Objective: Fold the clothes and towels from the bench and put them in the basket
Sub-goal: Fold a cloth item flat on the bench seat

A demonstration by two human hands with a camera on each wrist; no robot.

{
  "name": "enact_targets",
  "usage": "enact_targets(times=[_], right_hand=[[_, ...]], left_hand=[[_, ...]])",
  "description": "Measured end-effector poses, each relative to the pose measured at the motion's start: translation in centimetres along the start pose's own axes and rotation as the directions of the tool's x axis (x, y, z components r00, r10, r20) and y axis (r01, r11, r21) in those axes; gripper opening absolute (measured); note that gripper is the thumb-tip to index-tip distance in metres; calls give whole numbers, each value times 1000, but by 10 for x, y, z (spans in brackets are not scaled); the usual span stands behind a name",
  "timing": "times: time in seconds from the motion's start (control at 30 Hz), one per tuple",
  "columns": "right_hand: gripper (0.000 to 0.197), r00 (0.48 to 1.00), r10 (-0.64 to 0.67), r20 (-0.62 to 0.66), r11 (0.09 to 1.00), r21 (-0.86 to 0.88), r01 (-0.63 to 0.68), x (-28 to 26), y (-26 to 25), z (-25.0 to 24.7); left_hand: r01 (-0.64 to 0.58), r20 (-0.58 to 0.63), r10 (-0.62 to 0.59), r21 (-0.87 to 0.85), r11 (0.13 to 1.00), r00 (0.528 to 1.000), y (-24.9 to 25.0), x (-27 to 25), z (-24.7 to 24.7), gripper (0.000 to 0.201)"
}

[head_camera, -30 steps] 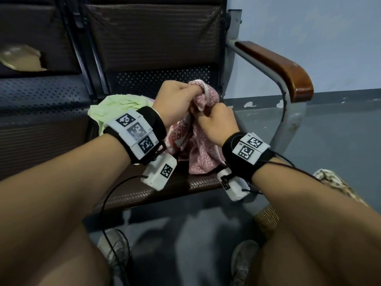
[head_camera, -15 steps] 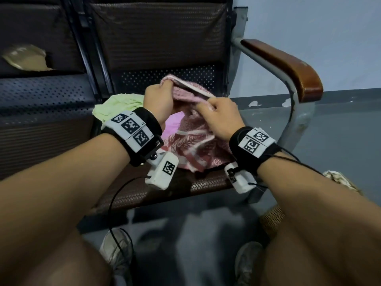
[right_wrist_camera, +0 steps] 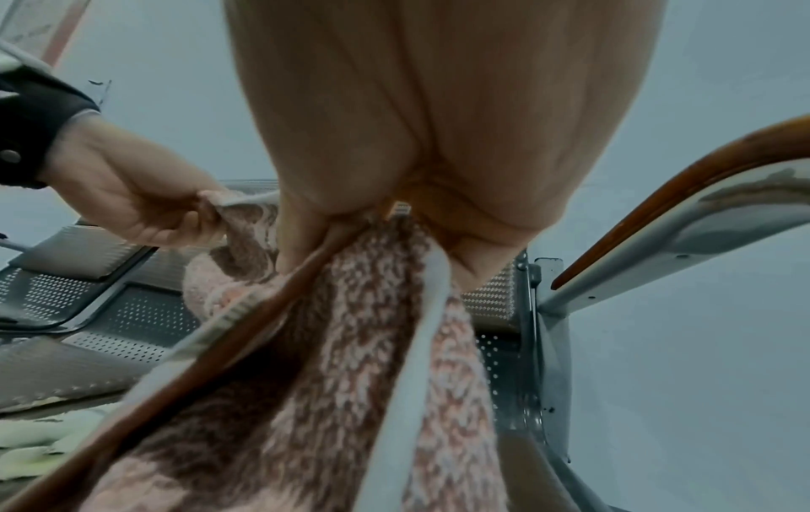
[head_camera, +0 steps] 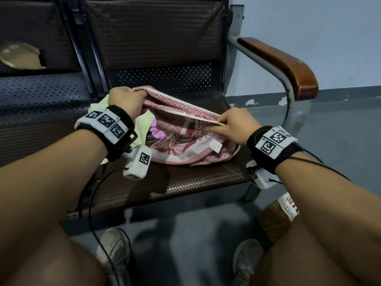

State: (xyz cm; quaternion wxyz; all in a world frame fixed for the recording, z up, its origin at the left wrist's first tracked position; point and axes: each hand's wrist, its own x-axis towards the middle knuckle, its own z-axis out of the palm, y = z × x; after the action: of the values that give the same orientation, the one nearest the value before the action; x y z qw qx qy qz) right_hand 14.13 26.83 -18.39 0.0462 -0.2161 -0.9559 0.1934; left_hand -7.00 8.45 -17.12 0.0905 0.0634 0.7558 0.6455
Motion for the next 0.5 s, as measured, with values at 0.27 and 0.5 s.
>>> enact_targets(times=[0.27,0.5], right_hand=[[47,999,49,11,999,-7,-49,-4,4,1],[22,985,131,-115,991,-1,-132,-10,11,-5]], left_hand=[[81,118,-89,78,994,989,-1,0,-3,22],[-63,321,17,133,989,947,-9,-9,-11,28]])
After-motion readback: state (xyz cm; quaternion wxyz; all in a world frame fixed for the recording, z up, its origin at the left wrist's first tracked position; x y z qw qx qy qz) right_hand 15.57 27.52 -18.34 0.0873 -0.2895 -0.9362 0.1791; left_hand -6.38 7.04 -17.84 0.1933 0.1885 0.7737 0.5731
